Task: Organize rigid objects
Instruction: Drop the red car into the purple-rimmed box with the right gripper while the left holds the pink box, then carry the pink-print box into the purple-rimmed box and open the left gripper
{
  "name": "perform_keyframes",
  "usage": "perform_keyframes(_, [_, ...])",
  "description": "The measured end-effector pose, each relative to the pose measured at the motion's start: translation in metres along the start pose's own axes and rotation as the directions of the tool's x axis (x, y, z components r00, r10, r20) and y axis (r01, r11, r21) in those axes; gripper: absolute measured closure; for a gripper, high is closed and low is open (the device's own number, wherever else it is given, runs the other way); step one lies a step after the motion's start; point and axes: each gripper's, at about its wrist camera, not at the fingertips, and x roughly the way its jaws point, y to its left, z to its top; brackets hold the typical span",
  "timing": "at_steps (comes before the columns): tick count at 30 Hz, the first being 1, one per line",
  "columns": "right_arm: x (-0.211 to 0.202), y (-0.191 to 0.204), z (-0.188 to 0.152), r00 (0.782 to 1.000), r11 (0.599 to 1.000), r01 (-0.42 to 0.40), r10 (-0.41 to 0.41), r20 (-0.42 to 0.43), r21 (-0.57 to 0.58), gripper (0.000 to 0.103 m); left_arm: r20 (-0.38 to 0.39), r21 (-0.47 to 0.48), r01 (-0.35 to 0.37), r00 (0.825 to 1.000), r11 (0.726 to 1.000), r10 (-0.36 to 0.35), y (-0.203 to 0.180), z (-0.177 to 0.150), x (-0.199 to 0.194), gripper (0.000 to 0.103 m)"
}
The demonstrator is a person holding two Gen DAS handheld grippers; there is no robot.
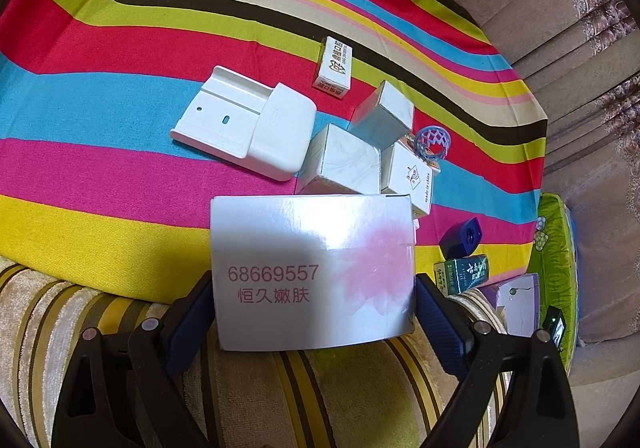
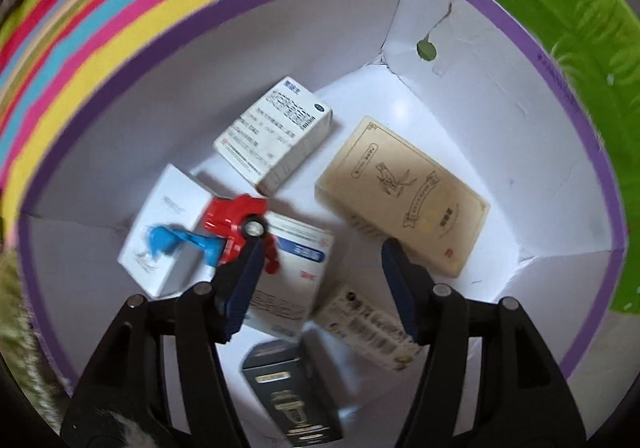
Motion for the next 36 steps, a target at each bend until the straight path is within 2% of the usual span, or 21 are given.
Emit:
perform_keyframes(6, [-0.004,0.019,0.005,0.991,0.985,0.130,-0.127,0.036,-0.111,0.025,-0.001,0.001,-0.001,1.000,1.000,0.001,0.001,-0.001,0.000,0.009])
perform_keyframes(11, [-0.019,-0.002,-0.002,0.997,0.994,0.070,-0.067,0.038,-0.083,0.024,-0.002,0.001,-0.001,1.000,1.000,0.001,0.001,-0.001,0.000,0.009])
perform_keyframes(13, [-0.028,0.014,0.005,0.997,0.995,0.059,-0.055,0.050,-0.075,0.024,-0.002,0.000,-0.001,1.000,1.000,0.001,0.002,-0.002,-0.001,0.009])
perform_keyframes(17, [-0.042,0.003,0.008,0.998,0.999,-0.009,0.012,0.061,-0.043,0.024,-0.001,0.002,0.002,1.000,1.000,-0.002,0.001,-0.002,-0.001,0.009])
perform_keyframes(19, [-0.043,0.003,0.009,0.998,0.999,-0.011,0.014,0.061,-0.045,0.024,-0.001,0.003,0.005,1.000,1.000,-0.005,0.001,-0.002,-0.001,0.009])
perform_keyframes(20, [-0.042,0.017,0.003,0.998,0.998,-0.007,0.011,0.054,-0.060,0.024,-0.001,0.003,0.007,1.000,1.000,-0.007,0.001,-0.003,-0.002,0.009])
perform_keyframes(23, [-0.028,0.028,0.008,0.999,0.996,-0.030,0.032,0.026,-0.086,0.024,0.001,0.007,0.014,1.000,1.000,-0.014,0.001,-0.003,-0.003,0.009])
perform_keyframes(25, [-0.022,0.024,0.009,0.999,0.995,-0.043,0.044,0.010,-0.096,0.024,0.001,0.009,0.015,1.000,1.000,-0.015,-0.001,-0.003,-0.003,0.009])
perform_keyframes(28, [-0.010,0.035,0.010,0.999,0.990,-0.029,0.026,-0.021,-0.140,0.024,-0.002,0.009,0.013,1.000,1.000,-0.013,-0.001,-0.003,-0.003,0.009])
perform_keyframes(29, [-0.004,0.038,0.009,0.999,0.986,0.002,-0.009,-0.043,-0.168,0.024,-0.002,0.009,0.012,1.000,1.000,-0.012,-0.002,-0.003,-0.003,0.009])
perform_keyframes(31, [-0.003,0.039,0.010,0.998,0.981,0.052,-0.057,-0.020,-0.185,0.022,-0.001,0.009,0.012,1.000,1.000,-0.012,-0.002,-0.003,-0.003,0.009])
perform_keyframes(34, [-0.003,0.038,0.010,0.999,0.983,0.040,-0.046,-0.026,-0.178,0.022,0.010,0.022,0.006,1.000,1.000,-0.006,-0.006,-0.004,-0.005,0.009])
perform_keyframes(36, [-0.002,0.039,0.008,0.996,0.977,0.077,-0.083,-0.023,-0.201,0.022,0.040,0.061,-0.003,0.999,0.998,0.000,-0.014,-0.006,-0.012,0.009])
